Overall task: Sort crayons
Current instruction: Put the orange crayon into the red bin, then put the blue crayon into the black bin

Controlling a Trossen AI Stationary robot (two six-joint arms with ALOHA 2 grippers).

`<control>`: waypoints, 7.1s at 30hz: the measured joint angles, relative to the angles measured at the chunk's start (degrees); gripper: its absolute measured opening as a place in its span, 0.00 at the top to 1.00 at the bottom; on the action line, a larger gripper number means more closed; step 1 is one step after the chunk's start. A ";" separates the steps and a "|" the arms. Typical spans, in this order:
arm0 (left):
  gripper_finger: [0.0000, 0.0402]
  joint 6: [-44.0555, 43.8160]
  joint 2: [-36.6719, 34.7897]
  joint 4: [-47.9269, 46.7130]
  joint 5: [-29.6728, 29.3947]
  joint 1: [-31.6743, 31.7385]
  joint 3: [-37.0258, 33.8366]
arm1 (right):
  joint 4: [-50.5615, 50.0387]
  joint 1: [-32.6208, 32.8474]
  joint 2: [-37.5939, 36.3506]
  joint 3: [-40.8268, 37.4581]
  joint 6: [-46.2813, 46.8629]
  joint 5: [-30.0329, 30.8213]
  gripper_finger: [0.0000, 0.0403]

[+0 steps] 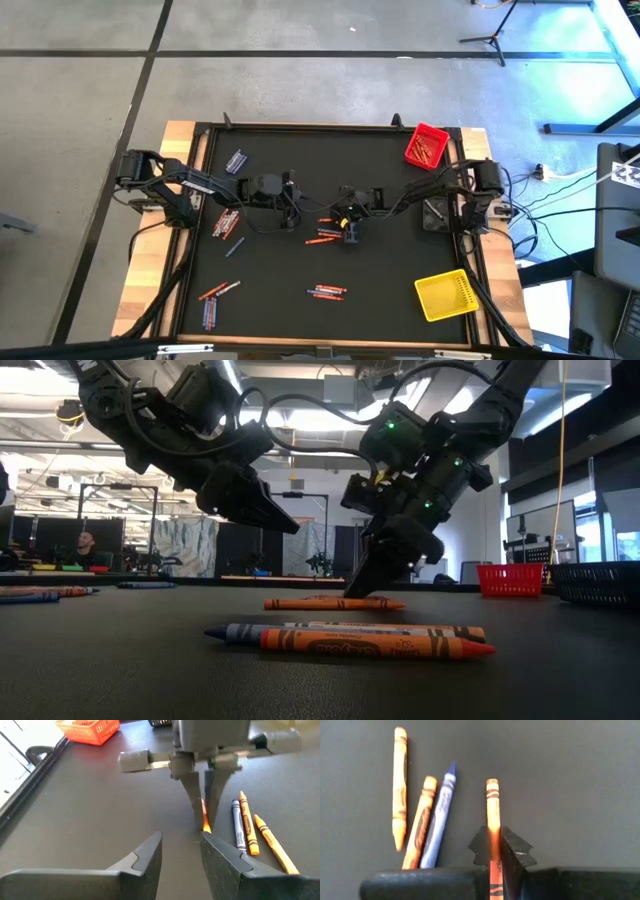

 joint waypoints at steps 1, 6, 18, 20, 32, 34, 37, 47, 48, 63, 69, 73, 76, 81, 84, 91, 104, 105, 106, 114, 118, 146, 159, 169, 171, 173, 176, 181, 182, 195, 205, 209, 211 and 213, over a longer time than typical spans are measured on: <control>0.69 0.37 0.00 0.04 -0.02 0.00 0.00 | -0.98 -0.02 -0.78 -0.03 -0.01 -0.02 0.98; 0.69 -0.28 -0.08 0.13 -0.07 -0.64 0.00 | -4.90 -0.03 -5.36 -0.02 1.98 1.52 0.96; 0.69 -6.34 -3.43 3.43 -0.06 -1.46 0.50 | -19.88 -0.06 -18.25 -0.18 1.64 3.89 0.97; 0.69 -6.36 -4.81 3.12 -0.04 -1.47 0.50 | -22.77 -0.53 -21.15 -0.18 1.56 5.54 0.96; 0.69 -7.84 -7.72 0.05 -0.09 -2.57 0.42 | -37.99 -13.18 -36.60 -0.16 1.67 10.82 0.96; 0.69 -7.81 -7.72 0.05 -0.04 -2.73 0.42 | -40.08 -16.40 -37.77 -0.16 1.95 12.31 0.97; 0.69 -7.58 -7.72 0.20 -0.15 -2.69 0.42 | -42.52 -21.68 -38.35 -0.16 2.29 13.90 0.97; 0.69 -7.53 -7.72 0.13 -0.17 -2.67 0.42 | -47.47 -38.53 -36.62 -0.13 7.90 18.01 0.97; 0.69 -7.53 -7.72 0.13 -0.17 -2.67 0.42 | -47.58 -39.93 -36.32 -0.15 8.25 18.13 0.97; 0.69 -7.69 -7.72 -0.12 -0.17 -2.67 0.42 | -36.21 -51.42 -33.57 -9.03 7.39 17.91 0.96; 0.69 -7.79 -7.72 -0.11 -0.17 -2.67 0.42 | -37.10 -51.46 -30.66 -9.14 5.94 17.99 0.94; 0.69 -7.81 -7.72 -0.11 -0.17 -2.64 0.42 | -36.72 -51.42 -28.99 -9.14 5.91 19.73 0.89; 0.69 -7.80 -7.72 -0.11 -0.17 -2.66 0.42 | -36.75 -51.44 -28.49 -9.14 5.98 20.05 0.80; 0.69 -8.78 -7.72 -0.11 -0.16 -2.64 0.42 | -40.72 -51.03 -29.28 -6.89 5.16 19.19 0.68; 0.69 -9.30 -7.69 -0.11 0.09 -2.64 0.42 | -39.82 -47.58 -31.71 -6.19 4.73 14.44 0.67; 0.69 -9.02 -7.52 -0.11 0.22 -2.64 0.42 | -28.30 -32.18 -36.63 -7.03 4.91 1.86 0.66; 0.69 -8.87 -7.52 -2.51 6.44 -2.69 0.42 | 4.03 -6.90 -29.85 -15.38 8.02 -0.57 0.66; 0.69 -8.85 -7.52 -2.53 6.41 -2.69 0.42 | 6.50 -5.54 -28.24 -15.77 8.55 -0.57 0.66; 0.69 -8.85 -7.52 -2.53 6.37 -2.69 0.42 | 8.52 -4.25 -26.86 -15.91 9.04 -0.57 0.66; 0.69 -8.89 -7.52 -2.69 5.82 -2.69 0.42 | 16.46 2.40 -14.70 -13.97 9.17 0.41 0.66; 0.69 -8.89 -7.52 -2.62 5.77 -2.69 0.42 | 16.95 3.91 -10.36 -12.50 9.19 0.39 0.66; 0.69 -8.87 -7.52 -2.25 2.78 -2.69 0.42 | 18.17 4.53 -4.40 -11.76 10.63 -0.62 0.66; 0.69 -8.84 -7.52 -1.77 2.75 -2.69 0.42 | 18.39 4.47 -2.06 -11.81 10.46 0.42 0.67; 0.69 -8.85 -7.52 -1.75 2.78 -2.69 0.42 | 16.51 4.46 -2.22 -11.67 9.11 0.85 0.93; 0.69 -8.85 -7.52 -1.75 2.75 -2.69 0.42 | 16.42 4.45 -2.24 -11.67 8.82 0.85 0.97; 0.69 -8.84 -7.52 -1.75 2.76 -2.69 0.42 | 16.36 4.47 -2.26 -11.67 8.11 1.01 0.97; 0.69 -8.82 -7.52 -1.72 2.76 -2.69 0.42 | 16.18 4.53 -2.44 -11.69 7.51 1.99 0.94; 0.69 -8.82 -7.52 -1.41 2.78 -2.69 0.42 | 11.59 4.47 -5.79 -11.91 7.03 3.28 0.95; 0.69 -8.80 -7.52 -1.45 2.77 -2.69 0.42 | 10.72 4.47 -6.83 -11.91 6.58 3.67 0.96; 0.69 -8.85 -18.11 -11.97 1.66 -3.44 0.48 | -17.60 4.45 -31.77 -11.83 7.74 9.75 0.96; 0.69 -7.51 -18.08 -12.54 -2.80 -4.83 0.42 | -51.78 4.45 -54.54 -6.96 26.21 13.55 0.96; 0.69 -7.49 -18.08 -12.48 -2.80 -4.83 0.42 | -63.84 4.45 -57.47 -4.00 36.14 13.60 0.97; 0.69 -7.50 -18.08 -12.44 -2.80 -4.81 0.42 | -69.46 4.45 -57.73 -3.65 41.07 14.34 0.96; 0.69 -7.56 -18.08 -12.50 -2.80 -4.83 0.42 | -74.58 4.45 -57.64 -3.69 45.37 15.06 0.95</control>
